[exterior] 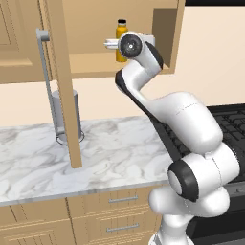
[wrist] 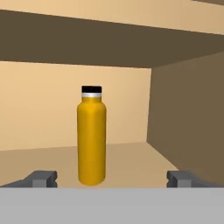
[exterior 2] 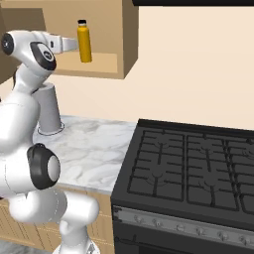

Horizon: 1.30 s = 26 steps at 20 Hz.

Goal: Sort all alcoholic drinks to one cabinet, and non-alcoholic drinks to the other.

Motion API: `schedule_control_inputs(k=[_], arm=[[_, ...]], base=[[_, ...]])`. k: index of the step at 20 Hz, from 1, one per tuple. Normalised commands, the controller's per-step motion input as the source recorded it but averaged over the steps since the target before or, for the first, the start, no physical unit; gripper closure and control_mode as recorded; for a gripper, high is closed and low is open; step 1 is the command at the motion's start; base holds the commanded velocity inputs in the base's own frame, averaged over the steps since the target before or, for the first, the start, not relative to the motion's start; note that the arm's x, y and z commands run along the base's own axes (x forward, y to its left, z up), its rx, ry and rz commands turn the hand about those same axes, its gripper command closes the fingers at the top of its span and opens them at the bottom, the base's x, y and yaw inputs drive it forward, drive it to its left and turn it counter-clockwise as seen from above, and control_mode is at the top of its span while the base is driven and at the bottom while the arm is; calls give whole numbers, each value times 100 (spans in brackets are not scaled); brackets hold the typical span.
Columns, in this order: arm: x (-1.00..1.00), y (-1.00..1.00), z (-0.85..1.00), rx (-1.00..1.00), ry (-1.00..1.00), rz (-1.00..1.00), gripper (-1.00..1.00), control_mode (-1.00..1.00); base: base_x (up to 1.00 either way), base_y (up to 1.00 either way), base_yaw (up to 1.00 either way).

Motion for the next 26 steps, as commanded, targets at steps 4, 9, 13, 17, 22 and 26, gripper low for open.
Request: schedule_control_inputs(k=[4,9,13,17,22,26], arm=[[-74,0,0,0,4,-8,-100,-100],[-72,-13,0,0,5,-7,-100,-100],[-77,-31,-9,4,4,-6,-100,-100],[-81,-32,-21,4,1,-5,-100,-100],[-84,-34,-18,3,0,-2,-100,-100],[-88,-36,-17,3,0,0,-100,-100]], base=[[0,0,0],[0,0,0],[0,0,0],[0,0,0],[0,0,0],[0,0,0]])
